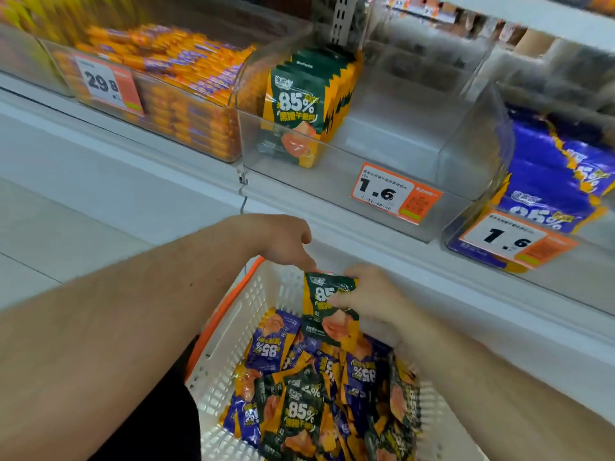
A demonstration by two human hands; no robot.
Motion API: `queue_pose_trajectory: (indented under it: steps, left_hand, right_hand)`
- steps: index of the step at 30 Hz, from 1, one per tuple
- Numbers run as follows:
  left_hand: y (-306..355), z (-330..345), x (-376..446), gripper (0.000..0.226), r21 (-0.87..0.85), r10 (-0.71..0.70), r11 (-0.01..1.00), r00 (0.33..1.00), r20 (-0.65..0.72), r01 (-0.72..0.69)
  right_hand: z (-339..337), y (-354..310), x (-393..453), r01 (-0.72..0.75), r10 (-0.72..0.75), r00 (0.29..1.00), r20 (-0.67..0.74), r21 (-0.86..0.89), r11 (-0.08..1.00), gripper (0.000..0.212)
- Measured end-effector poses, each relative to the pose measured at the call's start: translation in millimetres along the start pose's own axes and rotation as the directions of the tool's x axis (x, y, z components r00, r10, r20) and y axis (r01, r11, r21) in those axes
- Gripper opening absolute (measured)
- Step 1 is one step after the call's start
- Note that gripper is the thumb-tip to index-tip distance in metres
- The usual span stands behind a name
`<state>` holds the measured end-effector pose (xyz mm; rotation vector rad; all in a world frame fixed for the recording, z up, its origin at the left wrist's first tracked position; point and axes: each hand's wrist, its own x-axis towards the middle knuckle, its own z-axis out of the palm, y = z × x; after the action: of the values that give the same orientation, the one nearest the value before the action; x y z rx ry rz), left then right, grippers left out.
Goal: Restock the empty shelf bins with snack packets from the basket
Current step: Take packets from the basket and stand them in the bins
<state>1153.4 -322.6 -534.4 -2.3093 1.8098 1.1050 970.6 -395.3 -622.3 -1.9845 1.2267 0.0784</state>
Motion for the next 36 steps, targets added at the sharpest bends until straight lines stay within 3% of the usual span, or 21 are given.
queue_pose_trajectory:
  steps: [1,3,4,6,14,20,23,25,27,29,32,36]
  left_hand:
    - [-1.6,-3.3,-2.0,0.069,-0.054,-0.008,0.999,0.999,-0.031,0.006]
    - [-4.9,-11.2,-7.1,0.069,-0.162,-0.027,0.987,0.995,-0.093,0.011]
    - [-7.1,-15.0,-9.7,0.064,-0.206,-0.030,0.979,0.993,-0.117,0.006]
    - [-12.2,-21.5,-14.2,0.049,-0.285,-0.015,0.958,0.989,-0.145,-0.027]
    - [-16.0,-34.3,-26.8,0.011,-0.590,0.069,0.760,0.937,-0.342,-0.271]
    - [-13.1,-49.9,-33.7,0.015,-0.779,-0.059,0.473,0.867,-0.495,-0.412]
    - [-13.0,-57.0,-36.2,0.027,-0.778,-0.251,0.470,0.782,-0.570,-0.416]
    - [-15.9,-61.5,-36.8,0.021,-0.810,-0.359,0.428,0.747,-0.559,-0.401]
    - [-17.7,-64.2,-36.7,0.011,-0.845,-0.425,0.377,0.740,-0.521,-0.378]
    - [-17.6,-64.2,-36.5,0.008,-0.867,-0.442,0.360,0.756,-0.484,-0.344]
    - [-16.5,-62.2,-35.5,0.018,-0.874,-0.425,0.373,0.779,-0.461,-0.313]
    - [-13.8,-61.0,-35.2,0.013,-0.869,-0.410,0.391,0.788,-0.460,-0.304]
  right_hand:
    - [-10.5,-10.6,-2.8,0.031,-0.030,0.999,-0.009,0.083,0.996,0.033]
    - [-28.8,-31.0,-8.9,0.087,-0.076,0.995,-0.057,0.240,0.967,0.042]
    - [-36.5,-40.2,-12.3,0.114,-0.092,0.992,-0.085,0.301,0.947,0.045]
    - [-48.9,-58.2,-20.3,0.177,-0.143,0.983,-0.112,0.413,0.894,0.030]
    - [-70.9,-103.3,-32.3,0.250,-0.187,0.968,-0.166,0.616,0.747,0.013]
    - [-92.0,-130.8,-35.1,0.385,-0.259,0.919,-0.297,0.533,0.753,0.009]
    - [-114.6,-151.5,-34.5,0.541,-0.357,0.773,-0.525,0.250,0.803,0.015]
    - [-131.0,-163.4,-27.2,0.593,-0.407,0.642,-0.649,0.085,0.801,0.024]
    - [-143.4,-173.8,-18.1,0.598,-0.434,0.585,-0.685,0.004,0.801,0.033]
    - [-148.5,-183.7,-5.4,0.560,-0.447,0.606,-0.657,-0.046,0.827,0.039]
    - [-147.1,-190.3,25.4,0.428,-0.383,0.703,-0.600,-0.074,0.901,0.043]
    - [-132.8,-195.8,53.8,0.305,-0.224,0.844,-0.487,0.092,0.948,0.049]
